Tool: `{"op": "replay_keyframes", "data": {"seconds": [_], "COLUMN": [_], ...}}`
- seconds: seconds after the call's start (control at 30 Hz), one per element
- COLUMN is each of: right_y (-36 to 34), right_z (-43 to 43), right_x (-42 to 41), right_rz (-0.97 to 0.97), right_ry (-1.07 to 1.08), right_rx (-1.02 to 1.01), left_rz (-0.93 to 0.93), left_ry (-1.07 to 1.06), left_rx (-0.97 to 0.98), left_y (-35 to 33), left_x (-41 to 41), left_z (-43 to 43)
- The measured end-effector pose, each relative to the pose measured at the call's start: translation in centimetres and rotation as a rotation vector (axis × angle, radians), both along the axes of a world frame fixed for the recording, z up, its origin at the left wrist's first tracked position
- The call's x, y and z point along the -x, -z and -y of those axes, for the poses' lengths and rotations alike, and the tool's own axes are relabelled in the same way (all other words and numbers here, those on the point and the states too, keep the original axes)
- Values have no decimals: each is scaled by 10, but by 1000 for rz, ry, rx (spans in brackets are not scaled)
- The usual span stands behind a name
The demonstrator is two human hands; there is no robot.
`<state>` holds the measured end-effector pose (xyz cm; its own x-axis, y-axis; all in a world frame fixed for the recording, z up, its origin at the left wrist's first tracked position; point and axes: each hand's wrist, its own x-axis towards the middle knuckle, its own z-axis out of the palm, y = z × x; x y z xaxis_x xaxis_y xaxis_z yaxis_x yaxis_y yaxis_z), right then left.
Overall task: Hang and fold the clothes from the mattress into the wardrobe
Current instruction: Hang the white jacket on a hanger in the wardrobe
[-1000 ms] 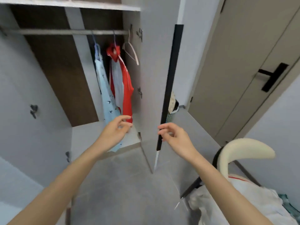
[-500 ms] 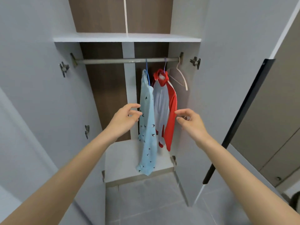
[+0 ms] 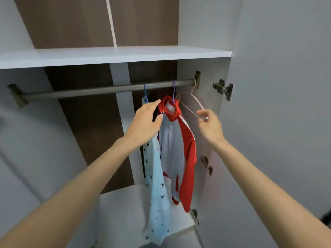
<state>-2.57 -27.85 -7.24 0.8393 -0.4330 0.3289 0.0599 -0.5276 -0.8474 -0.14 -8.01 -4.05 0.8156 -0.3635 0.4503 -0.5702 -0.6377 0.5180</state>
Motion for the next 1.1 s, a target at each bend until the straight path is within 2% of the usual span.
{"op": "replay_keyframes", "data": {"seconds": [0.2, 0.37, 0.47, 0.57, 0.7, 0.87, 0.97, 1.1], "right_y": [10, 27, 34, 35, 28, 20, 11, -3], "right_z": [50, 73, 78, 82, 82, 79, 73, 61], "right_x": [-146, -220, -240, -253, -259, -237, -210, -152], "right_rz": [-178, -353, -392, -289, -153, -104, -77, -68], "right_ry": [58, 106, 93, 126, 164, 167, 142, 152], "right_rx": [253, 461, 408, 326, 279, 245, 231, 338], "left_rz": [113, 270, 286, 271, 281, 232, 170, 40], "left_ry": [-49, -138, -171, -208, -197, -180, -128, 7], "left_rx": [-206, -415, -476, -505, -483, -446, -345, -176], "left_y": [3, 18, 30, 39, 42, 39, 36, 33], "left_x": [-143, -219, -243, -258, -259, -243, -221, -180], "left_z": [51, 68, 68, 69, 69, 72, 71, 64]}}
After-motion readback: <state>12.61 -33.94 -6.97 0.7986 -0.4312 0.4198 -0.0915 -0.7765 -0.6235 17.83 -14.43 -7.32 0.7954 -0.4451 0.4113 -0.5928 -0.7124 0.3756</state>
